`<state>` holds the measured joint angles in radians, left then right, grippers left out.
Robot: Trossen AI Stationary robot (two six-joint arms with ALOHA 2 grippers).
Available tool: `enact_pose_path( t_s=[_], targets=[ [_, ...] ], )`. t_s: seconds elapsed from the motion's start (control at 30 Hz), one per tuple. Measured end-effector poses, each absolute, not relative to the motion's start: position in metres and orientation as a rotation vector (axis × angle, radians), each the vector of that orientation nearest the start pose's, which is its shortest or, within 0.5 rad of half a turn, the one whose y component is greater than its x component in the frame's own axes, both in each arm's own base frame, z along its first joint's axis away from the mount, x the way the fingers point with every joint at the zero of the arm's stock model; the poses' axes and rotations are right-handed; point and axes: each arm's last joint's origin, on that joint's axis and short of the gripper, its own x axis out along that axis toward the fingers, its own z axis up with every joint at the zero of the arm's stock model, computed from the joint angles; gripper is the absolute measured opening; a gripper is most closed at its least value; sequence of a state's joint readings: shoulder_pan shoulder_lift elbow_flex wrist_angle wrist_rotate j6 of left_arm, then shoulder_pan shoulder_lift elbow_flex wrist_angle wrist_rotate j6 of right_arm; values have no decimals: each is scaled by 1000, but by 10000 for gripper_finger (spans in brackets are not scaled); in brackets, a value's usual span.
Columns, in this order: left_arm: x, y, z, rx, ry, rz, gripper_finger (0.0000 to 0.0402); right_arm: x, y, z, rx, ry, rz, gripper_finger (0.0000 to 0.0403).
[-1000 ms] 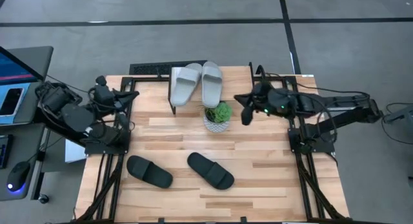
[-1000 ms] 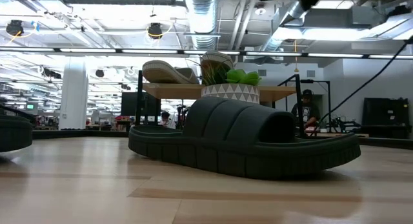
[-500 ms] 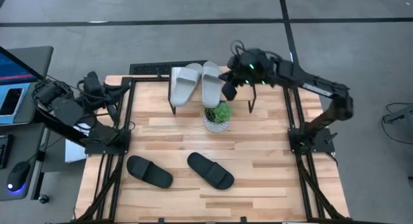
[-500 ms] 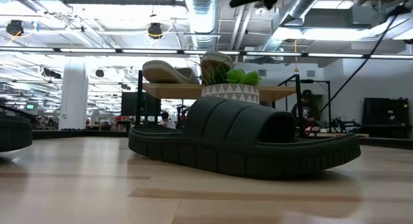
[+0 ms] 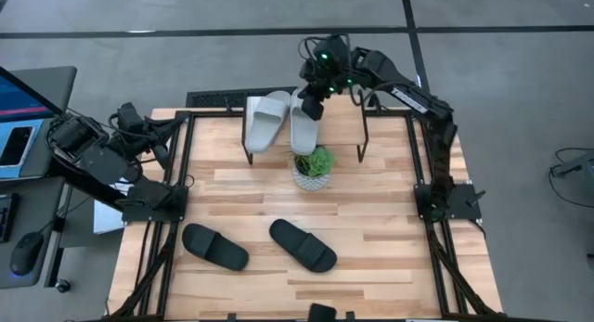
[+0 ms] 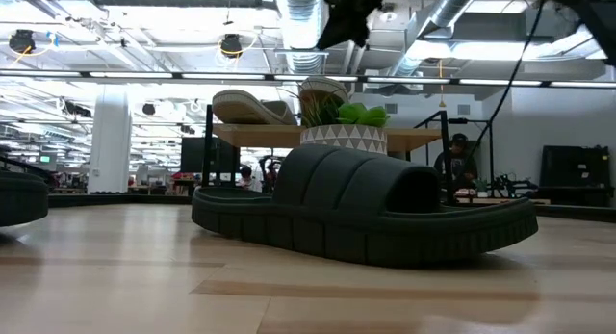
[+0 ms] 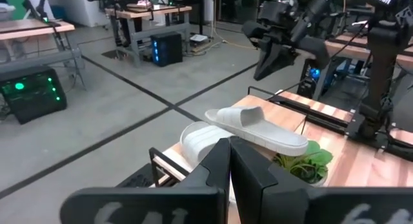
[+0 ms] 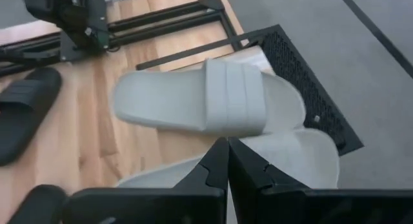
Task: Pick and place slides into the shelf
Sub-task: Put the right black slide on the shelf
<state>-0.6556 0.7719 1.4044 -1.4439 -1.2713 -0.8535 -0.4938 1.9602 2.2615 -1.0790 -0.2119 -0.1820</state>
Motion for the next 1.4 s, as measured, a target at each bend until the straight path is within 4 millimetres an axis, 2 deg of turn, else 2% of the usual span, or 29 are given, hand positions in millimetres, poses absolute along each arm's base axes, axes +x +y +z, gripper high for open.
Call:
enact_pose_path(
  t_s=[0.2, 0.33, 0.57, 1.27, 1.4],
  targets=[
    [52, -5, 424, -142, 189, 717, 0, 385, -201, 395, 25, 745, -176, 0],
    [51, -5, 424, -140, 190, 717, 0, 392, -211, 386, -14, 750, -199, 0],
    [51, -4, 423, -136, 195, 717, 0, 387, -225, 387, 4, 718, -247, 0],
    [51, -4, 423, -134, 197, 717, 0, 388, -220, 385, 12, 739, -234, 0],
    [51, -4, 423, -134, 197, 717, 0, 382, -220, 385, 16, 786, -244, 0]
  ],
)
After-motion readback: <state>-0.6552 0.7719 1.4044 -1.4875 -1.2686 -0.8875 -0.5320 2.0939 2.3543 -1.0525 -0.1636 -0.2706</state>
